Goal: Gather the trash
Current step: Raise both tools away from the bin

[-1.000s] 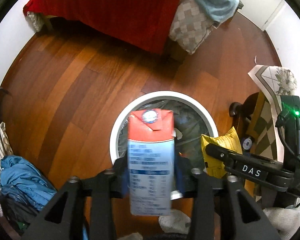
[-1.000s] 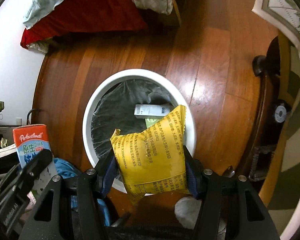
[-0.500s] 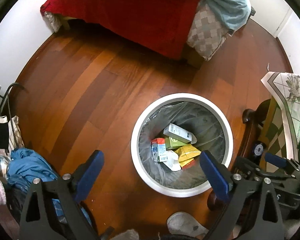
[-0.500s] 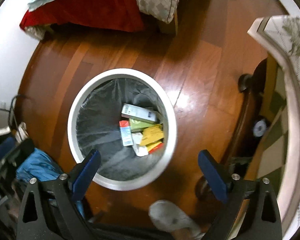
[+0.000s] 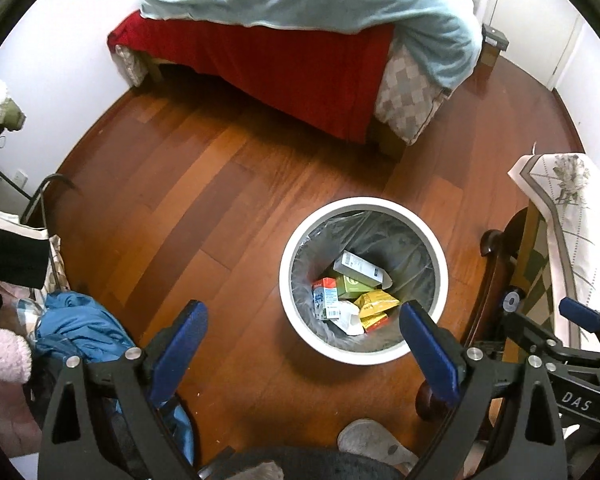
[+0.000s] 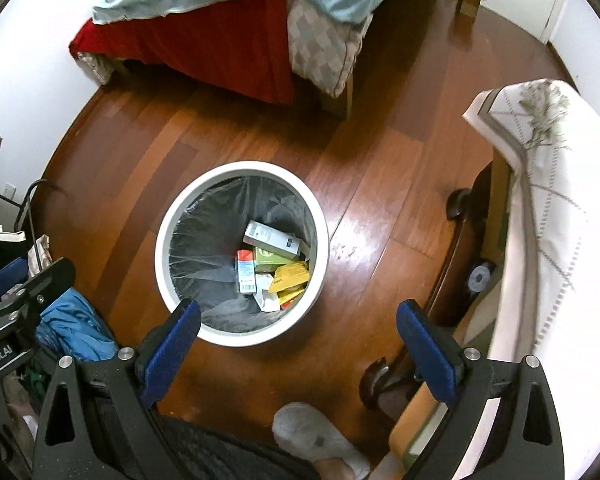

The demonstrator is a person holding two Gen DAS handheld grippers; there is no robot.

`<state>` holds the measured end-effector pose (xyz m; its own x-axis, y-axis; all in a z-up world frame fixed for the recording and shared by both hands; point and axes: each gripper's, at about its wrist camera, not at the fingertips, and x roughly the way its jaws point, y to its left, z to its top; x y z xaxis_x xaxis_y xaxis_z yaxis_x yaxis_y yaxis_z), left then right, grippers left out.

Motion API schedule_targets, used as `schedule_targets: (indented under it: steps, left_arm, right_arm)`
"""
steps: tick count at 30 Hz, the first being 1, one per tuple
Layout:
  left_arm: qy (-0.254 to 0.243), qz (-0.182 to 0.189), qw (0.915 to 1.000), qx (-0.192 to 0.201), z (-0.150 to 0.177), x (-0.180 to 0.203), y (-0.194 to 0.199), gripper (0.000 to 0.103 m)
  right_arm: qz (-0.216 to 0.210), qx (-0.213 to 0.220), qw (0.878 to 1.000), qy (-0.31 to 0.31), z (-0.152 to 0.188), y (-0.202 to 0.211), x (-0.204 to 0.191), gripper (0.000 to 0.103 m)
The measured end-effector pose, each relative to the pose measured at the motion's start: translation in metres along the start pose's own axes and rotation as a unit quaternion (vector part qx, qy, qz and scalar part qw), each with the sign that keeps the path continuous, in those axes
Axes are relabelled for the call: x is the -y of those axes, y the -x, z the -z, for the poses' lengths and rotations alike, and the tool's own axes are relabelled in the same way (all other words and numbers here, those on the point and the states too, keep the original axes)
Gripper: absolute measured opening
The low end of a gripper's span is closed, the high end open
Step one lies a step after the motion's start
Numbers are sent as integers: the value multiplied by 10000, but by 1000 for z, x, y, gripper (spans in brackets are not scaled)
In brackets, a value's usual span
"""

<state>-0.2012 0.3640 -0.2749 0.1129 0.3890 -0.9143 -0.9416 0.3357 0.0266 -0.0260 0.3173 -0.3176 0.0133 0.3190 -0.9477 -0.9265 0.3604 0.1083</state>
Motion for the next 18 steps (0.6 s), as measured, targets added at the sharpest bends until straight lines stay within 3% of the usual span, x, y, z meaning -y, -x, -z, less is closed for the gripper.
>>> schedule_targets:
  steps: [18]
  left_arm:
    - [135,-182,9955,922,54,12,151,98]
  right_arm:
    - [-551,1218,9909,140,63,167,22,99]
